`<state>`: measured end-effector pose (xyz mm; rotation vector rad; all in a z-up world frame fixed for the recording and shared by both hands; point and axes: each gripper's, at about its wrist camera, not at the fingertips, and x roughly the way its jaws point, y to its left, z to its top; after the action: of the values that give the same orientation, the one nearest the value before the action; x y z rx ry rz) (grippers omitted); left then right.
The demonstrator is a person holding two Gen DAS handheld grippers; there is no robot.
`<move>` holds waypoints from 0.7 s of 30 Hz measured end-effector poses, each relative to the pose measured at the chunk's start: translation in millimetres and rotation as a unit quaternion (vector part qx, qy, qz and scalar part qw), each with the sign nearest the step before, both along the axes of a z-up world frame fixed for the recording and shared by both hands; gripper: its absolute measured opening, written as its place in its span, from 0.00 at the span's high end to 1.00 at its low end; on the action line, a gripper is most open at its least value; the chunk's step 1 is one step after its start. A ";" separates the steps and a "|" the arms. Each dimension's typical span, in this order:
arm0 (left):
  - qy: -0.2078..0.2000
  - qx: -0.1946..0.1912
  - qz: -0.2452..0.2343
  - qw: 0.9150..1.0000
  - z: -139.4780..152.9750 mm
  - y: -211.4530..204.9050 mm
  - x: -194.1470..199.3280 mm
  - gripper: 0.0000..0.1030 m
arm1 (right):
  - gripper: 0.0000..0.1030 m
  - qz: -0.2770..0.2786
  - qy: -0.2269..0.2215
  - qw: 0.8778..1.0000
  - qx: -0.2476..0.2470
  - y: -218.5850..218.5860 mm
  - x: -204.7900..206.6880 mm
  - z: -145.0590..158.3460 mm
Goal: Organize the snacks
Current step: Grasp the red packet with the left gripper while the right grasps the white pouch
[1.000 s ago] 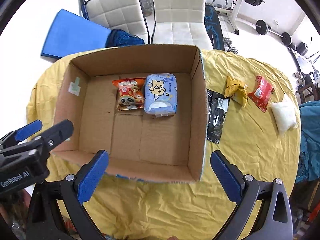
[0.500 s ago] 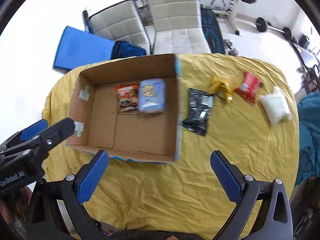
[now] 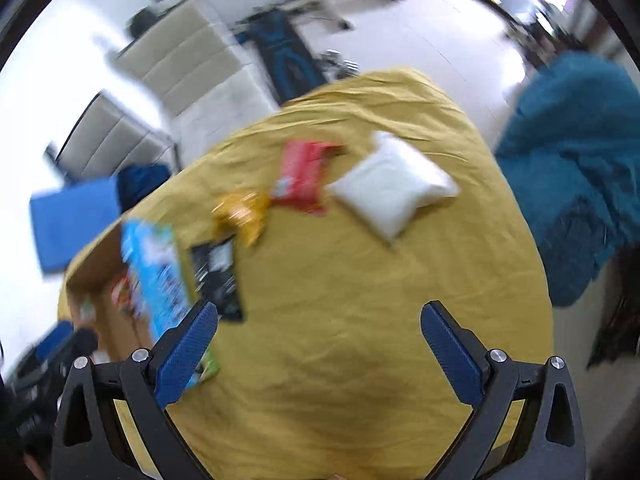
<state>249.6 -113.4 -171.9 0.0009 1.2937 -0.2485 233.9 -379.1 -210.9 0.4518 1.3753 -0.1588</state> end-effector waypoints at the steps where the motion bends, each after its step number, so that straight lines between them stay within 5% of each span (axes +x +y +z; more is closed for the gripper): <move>1: 0.002 0.005 -0.003 1.000 -3.9 -9.0 6.9 0.02 | 0.00 -0.024 0.009 1.000 0.010 -20.8 10.3 -12.6; 5: 0.011 0.031 -0.009 0.999 -30.2 -46.8 39.7 0.02 | 0.00 -0.097 0.046 0.994 0.031 -65.1 46.0 -60.8; 13: 0.054 0.080 0.005 0.995 -99.0 -90.2 94.2 0.02 | 0.00 -0.223 0.111 0.960 0.124 -103.7 98.8 -169.8; 17: 0.070 0.097 0.004 0.993 -121.7 -98.4 109.2 0.02 | 0.01 -0.198 0.165 0.962 0.090 -97.1 115.8 -203.0; 21: 0.087 0.093 -0.012 0.992 -137.4 -109.4 121.0 0.02 | 0.13 -0.041 0.176 0.983 0.024 -73.9 116.2 -200.6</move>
<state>370.6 -222.8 -309.3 0.1565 1.4864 -0.1502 350.1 -453.0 -411.6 0.5397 1.7100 -0.2840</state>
